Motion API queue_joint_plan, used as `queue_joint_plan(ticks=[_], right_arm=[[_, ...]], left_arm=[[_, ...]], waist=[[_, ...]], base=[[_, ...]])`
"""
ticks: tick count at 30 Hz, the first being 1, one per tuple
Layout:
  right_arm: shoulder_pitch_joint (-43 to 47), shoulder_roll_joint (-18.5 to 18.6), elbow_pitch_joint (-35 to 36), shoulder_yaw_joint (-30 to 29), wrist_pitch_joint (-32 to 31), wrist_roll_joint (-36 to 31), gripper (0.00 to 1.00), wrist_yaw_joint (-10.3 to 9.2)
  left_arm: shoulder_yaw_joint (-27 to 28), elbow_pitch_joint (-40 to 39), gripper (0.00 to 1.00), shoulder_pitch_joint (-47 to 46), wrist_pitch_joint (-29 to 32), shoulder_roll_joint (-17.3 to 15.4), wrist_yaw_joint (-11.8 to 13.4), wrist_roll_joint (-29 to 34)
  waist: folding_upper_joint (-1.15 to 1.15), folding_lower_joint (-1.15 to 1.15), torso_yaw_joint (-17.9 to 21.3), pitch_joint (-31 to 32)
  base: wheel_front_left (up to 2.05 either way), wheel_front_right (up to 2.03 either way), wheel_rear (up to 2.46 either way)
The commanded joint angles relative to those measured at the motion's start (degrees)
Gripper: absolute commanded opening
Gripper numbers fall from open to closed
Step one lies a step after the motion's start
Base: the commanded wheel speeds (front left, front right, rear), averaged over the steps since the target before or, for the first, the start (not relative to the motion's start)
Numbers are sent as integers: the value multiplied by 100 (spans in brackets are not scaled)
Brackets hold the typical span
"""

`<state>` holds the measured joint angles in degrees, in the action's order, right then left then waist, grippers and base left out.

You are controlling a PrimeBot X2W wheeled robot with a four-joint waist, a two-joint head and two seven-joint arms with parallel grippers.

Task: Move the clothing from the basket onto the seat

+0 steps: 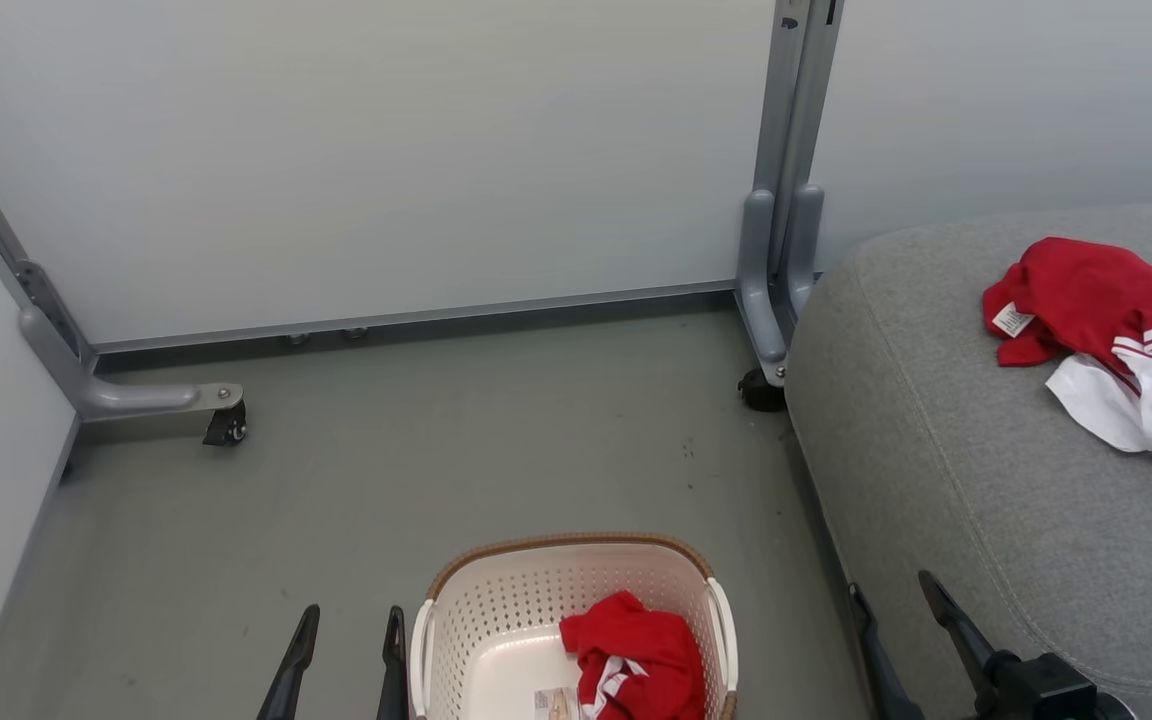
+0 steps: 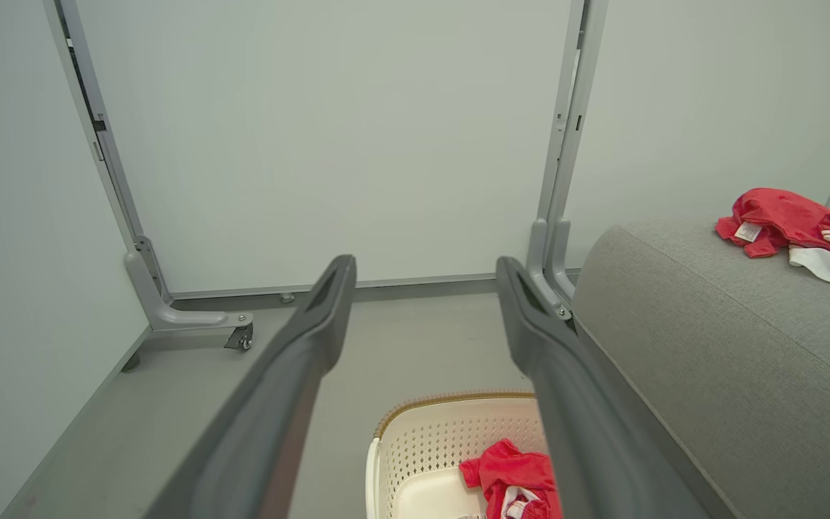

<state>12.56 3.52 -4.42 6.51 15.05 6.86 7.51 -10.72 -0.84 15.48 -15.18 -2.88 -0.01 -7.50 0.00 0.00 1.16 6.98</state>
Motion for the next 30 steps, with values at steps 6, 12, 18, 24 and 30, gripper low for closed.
queue_joint_plan(ticks=[6, 12, 18, 24, 30], right_arm=[[-49, 50, 10, 10, 17, 32, 100, -4], [-140, 79, 46, 40, 17, 42, 100, -4], [-358, 157, 136, 8, 18, 4, 100, -4], [-984, 217, 438, -271, 17, -60, 100, -4], [-1702, 171, 677, -724, 18, -25, 100, -4]], left_arm=[[-15, 46, 100, -61, 6, -3, 4, -9], [-57, 159, 100, -172, 5, -3, -12, 16], [-96, 512, 100, -552, 6, -3, -122, 163], [-310, 1154, 100, -1689, 5, -78, -366, 645], [-745, 2167, 100, -3197, 5, -298, -594, 1038]], waist=[[0, 0, 57, -91], [0, 0, 101, -337], [0, 0, 166, -919], [0, 0, 212, -2198], [0, 0, 415, -3531]], base=[[0, 0, 0], [0, 0, 0], [0, 0, 0], [0, 0, 0], [0, 0, 0]])
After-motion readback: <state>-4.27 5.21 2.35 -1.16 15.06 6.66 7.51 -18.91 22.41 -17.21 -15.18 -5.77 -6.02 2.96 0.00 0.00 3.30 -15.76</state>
